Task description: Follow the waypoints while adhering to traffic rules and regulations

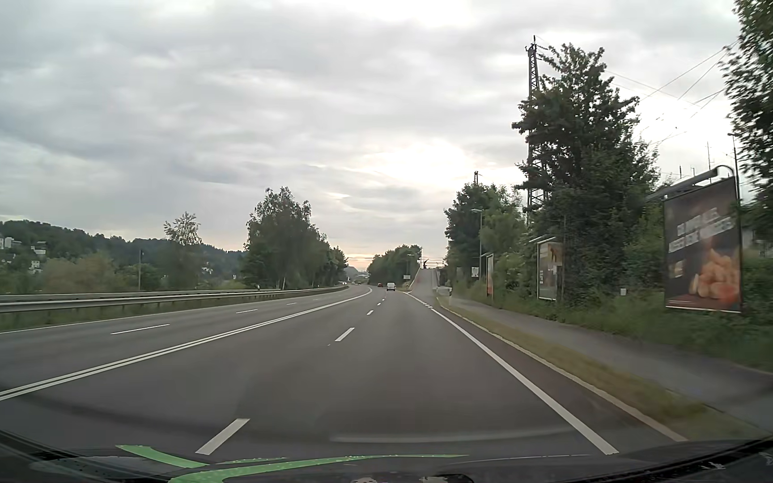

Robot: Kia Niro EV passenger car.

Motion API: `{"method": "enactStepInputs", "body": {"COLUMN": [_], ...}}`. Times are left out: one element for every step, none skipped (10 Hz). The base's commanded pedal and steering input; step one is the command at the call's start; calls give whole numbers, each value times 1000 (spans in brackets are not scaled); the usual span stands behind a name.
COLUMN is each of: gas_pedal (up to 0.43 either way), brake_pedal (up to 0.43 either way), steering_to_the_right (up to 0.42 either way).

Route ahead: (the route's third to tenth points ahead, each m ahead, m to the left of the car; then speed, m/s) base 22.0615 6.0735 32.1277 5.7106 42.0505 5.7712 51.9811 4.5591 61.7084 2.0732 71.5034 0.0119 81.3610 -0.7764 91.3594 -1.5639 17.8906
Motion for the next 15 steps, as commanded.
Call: {"method": "enactStepInputs", "body": {"gas_pedal": [0,0,0,0,0,0,0,0,0,0,0,0,0,0,0], "brake_pedal": [0,0,0,0,0,0,0,0,6,18,67,91,128,134,146], "steering_to_the_right": [1,2,2,2,3,3,3,4,4,5,6,7,7,7,7]}}
